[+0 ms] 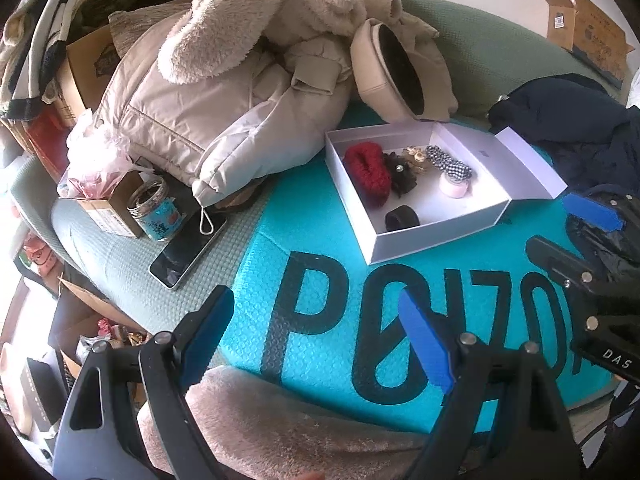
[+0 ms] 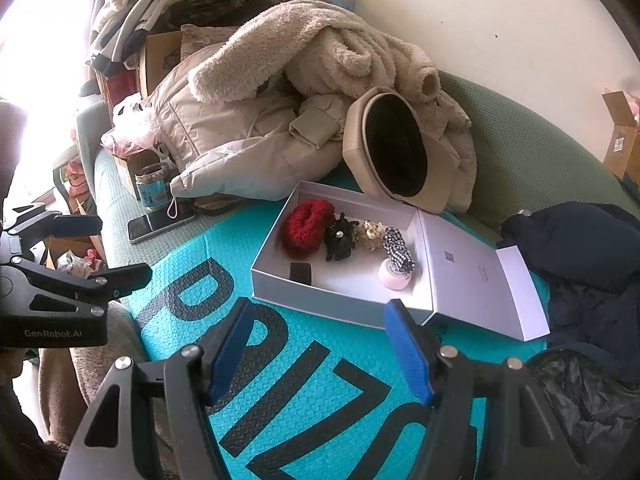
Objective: Organize objects
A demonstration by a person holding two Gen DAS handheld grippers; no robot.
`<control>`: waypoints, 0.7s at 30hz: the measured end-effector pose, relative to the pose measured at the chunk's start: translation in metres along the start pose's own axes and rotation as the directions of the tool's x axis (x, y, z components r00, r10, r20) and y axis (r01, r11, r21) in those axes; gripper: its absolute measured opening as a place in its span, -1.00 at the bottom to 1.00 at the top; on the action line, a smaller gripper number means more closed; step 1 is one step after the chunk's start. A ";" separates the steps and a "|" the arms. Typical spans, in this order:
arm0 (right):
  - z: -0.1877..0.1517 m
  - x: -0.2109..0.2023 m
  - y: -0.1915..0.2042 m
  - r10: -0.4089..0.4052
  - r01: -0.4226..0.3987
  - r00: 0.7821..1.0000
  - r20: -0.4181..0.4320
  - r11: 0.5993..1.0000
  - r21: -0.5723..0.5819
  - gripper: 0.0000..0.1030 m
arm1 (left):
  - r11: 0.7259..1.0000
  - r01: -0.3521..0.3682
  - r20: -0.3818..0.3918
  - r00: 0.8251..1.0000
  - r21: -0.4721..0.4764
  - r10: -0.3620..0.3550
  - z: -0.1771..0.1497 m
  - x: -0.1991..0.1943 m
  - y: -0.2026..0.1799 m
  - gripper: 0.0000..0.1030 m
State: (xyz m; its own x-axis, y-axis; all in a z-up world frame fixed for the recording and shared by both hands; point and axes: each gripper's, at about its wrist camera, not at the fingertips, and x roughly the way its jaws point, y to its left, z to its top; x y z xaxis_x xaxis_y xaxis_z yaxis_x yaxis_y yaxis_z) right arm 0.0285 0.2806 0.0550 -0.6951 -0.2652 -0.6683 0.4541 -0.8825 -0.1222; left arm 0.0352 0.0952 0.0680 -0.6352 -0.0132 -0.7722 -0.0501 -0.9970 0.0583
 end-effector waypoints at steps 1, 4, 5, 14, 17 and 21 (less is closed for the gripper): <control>0.000 0.000 -0.001 0.000 0.000 1.000 0.000 1.000 -0.001 0.33 | 1.000 0.000 0.000 1.000 -0.002 0.000 0.000 0.000 0.001 0.62; 0.001 0.000 -0.001 0.003 -0.003 1.000 0.002 1.000 -0.002 0.33 | 1.000 -0.007 0.004 1.000 -0.005 0.007 0.001 -0.002 0.003 0.62; 0.001 0.000 -0.001 0.002 -0.002 1.000 0.000 1.000 0.000 0.33 | 1.000 -0.012 0.005 1.000 -0.001 0.012 0.001 -0.003 0.003 0.62; 0.002 0.004 -0.003 0.016 -0.016 1.000 -0.012 1.000 0.006 0.33 | 1.000 -0.001 0.007 1.000 0.010 0.001 0.001 -0.007 0.001 0.62; 0.002 0.004 -0.003 0.011 -0.011 1.000 -0.013 1.000 0.005 0.33 | 1.000 -0.005 0.008 1.000 0.010 0.005 0.000 -0.007 0.001 0.62; 0.002 0.004 -0.003 0.008 -0.008 1.000 -0.014 1.000 0.004 0.33 | 1.000 0.002 0.013 1.000 0.010 -0.003 0.000 -0.008 0.001 0.62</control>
State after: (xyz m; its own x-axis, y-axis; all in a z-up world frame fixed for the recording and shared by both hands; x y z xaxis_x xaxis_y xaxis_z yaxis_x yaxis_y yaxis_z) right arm 0.0233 0.2813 0.0536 -0.6834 -0.2668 -0.6796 0.4574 -0.8820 -0.1137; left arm 0.0406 0.0944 0.0745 -0.6448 -0.0097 -0.7643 -0.0595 -0.9963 0.0628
